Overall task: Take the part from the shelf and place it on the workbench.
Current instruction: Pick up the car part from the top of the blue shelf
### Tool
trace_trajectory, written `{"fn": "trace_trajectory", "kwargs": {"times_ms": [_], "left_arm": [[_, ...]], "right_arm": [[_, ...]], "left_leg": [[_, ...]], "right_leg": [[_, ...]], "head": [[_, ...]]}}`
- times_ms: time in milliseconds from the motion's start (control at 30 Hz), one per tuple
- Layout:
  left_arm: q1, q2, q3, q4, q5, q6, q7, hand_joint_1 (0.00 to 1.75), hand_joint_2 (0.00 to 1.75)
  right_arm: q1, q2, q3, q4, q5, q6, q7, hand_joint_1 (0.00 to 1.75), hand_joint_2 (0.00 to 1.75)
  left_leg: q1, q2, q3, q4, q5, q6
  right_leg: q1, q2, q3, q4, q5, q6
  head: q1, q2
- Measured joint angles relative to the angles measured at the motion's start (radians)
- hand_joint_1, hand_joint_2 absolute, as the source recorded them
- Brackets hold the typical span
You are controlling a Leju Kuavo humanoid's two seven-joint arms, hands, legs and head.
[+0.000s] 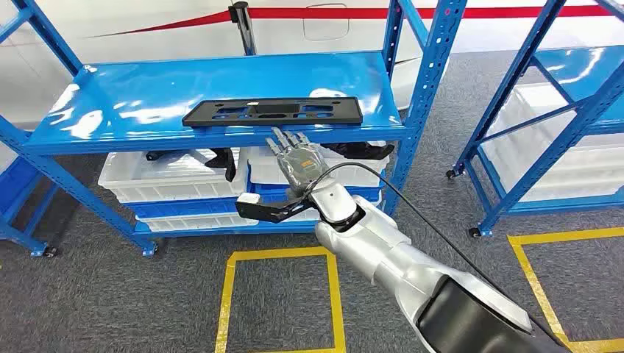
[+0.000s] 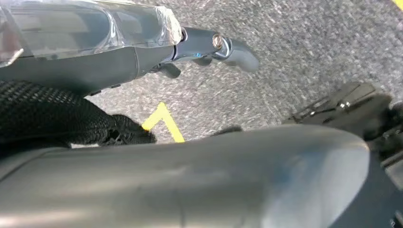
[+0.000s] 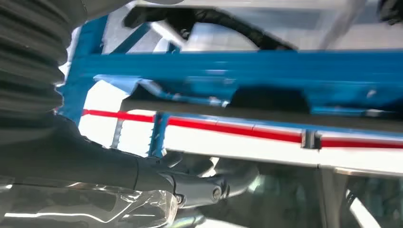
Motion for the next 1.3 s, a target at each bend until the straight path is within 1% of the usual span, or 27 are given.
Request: {"fn": "trace_trajectory", "kwargs": {"times_ms": [100, 133, 200, 267, 300, 333, 367, 400, 433, 467, 500, 533, 567, 633, 700, 767, 800, 833, 867, 900, 967, 1000, 1033, 1100, 1167, 1200, 1300], "left_arm": [[0.001, 0.001, -0.001, 0.000, 0.000, 0.000, 0.000, 0.00, 0.00], [0.001, 0.002, -0.002, 0.000, 0.000, 0.000, 0.000, 0.00, 0.00], [0.003, 0.000, -0.004, 0.000, 0.003, 0.000, 0.000, 0.00, 0.00], [0.006, -0.001, -0.006, 0.001, 0.006, 0.000, 0.001, 0.00, 0.00], [0.007, -0.001, -0.007, 0.002, 0.007, 0.000, 0.002, 0.00, 0.00], [0.008, -0.001, -0.008, 0.002, 0.009, 0.000, 0.003, 0.00, 0.00], [0.008, -0.002, -0.009, 0.002, 0.010, 0.001, 0.004, 0.00, 0.00], [0.008, -0.002, -0.010, 0.003, 0.011, 0.001, 0.004, 0.00, 0.00], [0.008, -0.002, -0.012, 0.003, 0.012, 0.001, 0.004, 0.00, 0.00], [0.009, -0.002, -0.013, 0.003, 0.013, 0.001, 0.005, 0.00, 0.00], [0.008, -0.002, -0.014, 0.004, 0.014, 0.001, 0.005, 0.00, 0.00], [0.007, -0.001, -0.016, 0.005, 0.016, 0.001, 0.006, 0.00, 0.00], [0.006, -0.001, -0.016, 0.005, 0.017, 0.002, 0.006, 0.00, 0.00], [0.003, 0.000, -0.017, 0.005, 0.019, 0.003, 0.005, 0.00, 0.00], [0.002, 0.000, -0.018, 0.005, 0.021, 0.003, 0.005, 0.00, 0.00], [0.001, 0.000, -0.018, 0.005, 0.023, 0.003, 0.004, 0.00, 0.00], [0.001, 0.000, -0.018, 0.005, 0.023, 0.004, 0.004, 0.00, 0.00], [0.001, 0.000, -0.018, 0.005, 0.023, 0.004, 0.004, 0.00, 0.00], [0.001, 0.000, -0.018, 0.005, 0.023, 0.004, 0.004, 0.00, 0.00], [0.001, 0.000, -0.018, 0.005, 0.024, 0.005, 0.003, 0.00, 0.00], [0.002, 0.002, -0.019, 0.006, 0.028, 0.009, 0.003, 0.00, 0.00], [0.003, 0.002, -0.019, 0.006, 0.031, 0.011, 0.003, 0.00, 0.00], [0.004, 0.003, -0.020, 0.006, 0.034, 0.013, 0.003, 0.00, 0.00], [0.002, 0.003, -0.023, 0.006, 0.036, 0.015, 0.001, 0.00, 0.00], [0.000, 0.003, -0.025, 0.006, 0.035, 0.016, -0.003, 0.00, 0.00], [-0.001, 0.002, -0.026, 0.006, 0.035, 0.017, -0.006, 0.00, 0.00], [0.001, 0.000, -0.030, 0.006, 0.037, 0.018, -0.012, 0.00, 0.00]], "right_arm": [[-0.003, 0.001, 0.001, -0.002, 0.000, -0.002, 0.000, 0.00, 1.75], [-0.005, 0.001, 0.002, -0.003, 0.000, -0.003, 0.000, 0.00, 1.75], [-0.003, 0.000, 0.003, -0.004, 0.001, -0.005, -0.004, 0.00, 1.75], [0.012, -0.004, 0.007, -0.002, 0.000, -0.007, -0.009, 0.00, 1.75], [0.022, -0.007, 0.008, 0.000, -0.001, -0.008, -0.011, 0.00, 1.75], [0.029, -0.009, 0.010, 0.001, -0.001, -0.008, -0.012, 0.00, 1.75], [0.031, -0.009, 0.011, 0.002, -0.002, -0.009, -0.012, 0.00, 1.75], [0.030, -0.009, 0.011, 0.002, -0.003, -0.009, -0.012, 0.00, 1.75], [0.028, -0.008, 0.011, 0.002, -0.004, -0.009, -0.013, 0.00, 1.75], [0.027, -0.008, 0.012, 0.003, -0.005, -0.010, -0.015, 0.00, 1.75], [0.027, -0.007, 0.014, 0.002, -0.006, -0.011, -0.017, 0.00, 1.75], [0.027, -0.005, 0.015, 0.002, -0.006, -0.012, -0.019, 0.00, 1.75], [0.025, -0.002, 0.017, 0.001, -0.006, -0.014, -0.021, 0.00, 1.75], [0.019, 0.008, 0.017, -0.003, -0.004, -0.016, -0.026, 0.00, 1.75], [0.021, 0.015, 0.018, -0.005, 0.000, -0.017, -0.031, 0.00, 1.75], [0.040, 0.011, 0.018, -0.003, 0.001, -0.017, -0.030, 0.00, 1.75], [0.051, 0.009, 0.018, -0.002, 0.002, -0.017, -0.030, 0.00, 1.75], [0.058, 0.007, 0.019, -0.001, 0.002, -0.016, -0.030, 0.00, 1.75], [0.059, 0.009, 0.020, 0.000, 0.002, -0.016, -0.032, 0.00, 1.75], [0.057, 0.012, 0.020, -0.001, 0.002, -0.016, -0.034, 0.00, 1.75], [0.051, 0.022, 0.023, -0.005, 0.002, -0.014, -0.040, 0.00, 1.75], [0.051, 0.028, 0.026, -0.008, 0.002, -0.012, -0.042, 0.00, 1.75], [0.052, 0.033, 0.030, -0.012, 0.003, -0.009, -0.043, 0.00, 1.75], [0.049, 0.045, 0.037, -0.024, 0.005, -0.006, -0.042, 0.00, 1.75], [0.035, 0.056, 0.041, -0.039, 0.005, -0.003, -0.039, 0.00, 1.75], [0.029, 0.060, 0.043, -0.046, 0.005, -0.001, -0.037, 0.00, 1.75], [0.033, 0.062, 0.051, -0.055, 0.003, 0.005, -0.035, 0.00, 1.75]], "left_leg": [[0.006, 0.001, 0.027, -0.039, -0.017, -0.002], [0.011, 0.001, 0.044, -0.054, -0.023, -0.005], [0.021, -0.001, 0.080, -0.076, -0.036, -0.007], [0.026, -0.004, 0.116, -0.085, -0.057, -0.009], [0.029, -0.007, 0.134, -0.087, -0.070, -0.012], [0.032, -0.010, 0.152, -0.088, -0.084, -0.016], [0.035, -0.013, 0.170, -0.087, -0.098, -0.021], [0.037, -0.015, 0.188, -0.087, -0.114, -0.027], [0.037, -0.015, 0.205, -0.085, -0.131, -0.033], [0.037, -0.016, 0.216, -0.084, -0.145, -0.040], [0.036, -0.016, 0.224, -0.084, -0.158, -0.046], [0.036, -0.016, 0.229, -0.085, -0.167, -0.052], [0.039, -0.016, 0.232, -0.085, -0.171, -0.056], [0.043, -0.013, 0.221, -0.047, -0.172, -0.065], [0.046, -0.011, 0.159, 0.073, -0.185, -0.076], [0.046, -0.010, 0.078, 0.208, -0.240, -0.084], [0.045, -0.010, 0.045, 0.243, -0.272, -0.085], [0.044, -0.010, 0.020, 0.248, -0.292, -0.083], [0.042, -0.010, 0.006, 0.222, -0.287, -0.079], [0.039, -0.009, 0.000, 0.170, -0.250, -0.072], [0.028, -0.008, -0.001, 0.037, -0.102, -0.052], [0.022, -0.007, 0.004, -0.009, -0.042, -0.043], [0.017, -0.006, 0.009, -0.038, -0.007, -0.037], [0.017, -0.006, 0.027, -0.049, -0.009, -0.034], [0.021, -0.005, 0.047, -0.055, -0.018, -0.030], [0.023, -0.005, 0.058, -0.056, -0.023, -0.026], [0.023, -0.007, 0.084, -0.056, -0.045, -0.018]], "right_leg": [[0.005, -0.004, -0.001, 0.013, 0.010, 0.011], [0.007, -0.005, -0.015, 0.044, 0.015, 0.016], [0.007, -0.008, -0.075, 0.151, -0.001, 0.026], [0.006, -0.008, -0.150, 0.253, -0.054, 0.034], [0.004, -0.009, -0.177, 0.273, -0.076, 0.036], [0.002, -0.010, -0.193, 0.262, -0.084, 0.037], [0.000, -0.011, -0.199, 0.223, -0.066, 0.039], [-0.003, -0.014, -0.196, 0.163, -0.018, 0.040], [-0.005, -0.019, -0.190, 0.093, 0.056, 0.042], [-0.005, -0.023, -0.185, 0.040, 0.113, 0.040], [-0.003, -0.025, -0.182, 0.008, 0.158, 0.034], [-0.001, -0.026, -0.183, -0.004, 0.174, 0.024], [0.001, -0.024, -0.181, 0.000, 0.161, 0.012], [-0.001, -0.017, -0.171, 0.002, 0.148, -0.003], [-0.004, -0.011, -0.147, 0.000, 0.131, -0.012], [-0.004, -0.011, -0.114, -0.002, 0.107, -0.015], [-0.004, -0.012, -0.097, -0.004, 0.095, -0.015], [-0.003, -0.011, -0.081, -0.004, 0.083, -0.015], [-0.003, -0.010, -0.066, -0.004, 0.071, -0.015], [-0.002, -0.008, -0.051, -0.004, 0.060, -0.014], [-0.001, -0.002, -0.027, -0.006, 0.040, -0.010], [0.000, 0.001, -0.017, -0.009, 0.031, -0.006], [0.001, 0.003, -0.009, -0.011, 0.025, 0.000], [0.004, 0.004, 0.006, -0.013, 0.016, 0.011], [0.005, -0.002, -0.006, 0.032, 0.004, 0.020], [0.005, -0.005, -0.033, 0.084, -0.012, 0.024], [0.005, -0.009, -0.157, 0.280, -0.090, 0.029]], "head": [[-0.001, 0.000], [-0.001, 0.000], [0.001, 0.000], [0.002, 0.000], [0.002, 0.000], [0.002, 0.000], [0.002, 0.000], [0.002, 0.000], [0.002, 0.000], [0.001, 0.000], [-0.001, 0.000], [-0.002, 0.000], [-0.003, 0.000], [-0.002, 0.000], [-0.003, 0.000], [-0.005, 0.000], [-0.005, 0.000], [-0.005, 0.000], [-0.005, 0.000], [-0.005, 0.000], [-0.005, 0.000], [-0.005, 0.000], [-0.006, 0.000], [-0.007, 0.000], [-0.006, 0.000], [-0.006, 0.000], [-0.006, 0.000]]}}
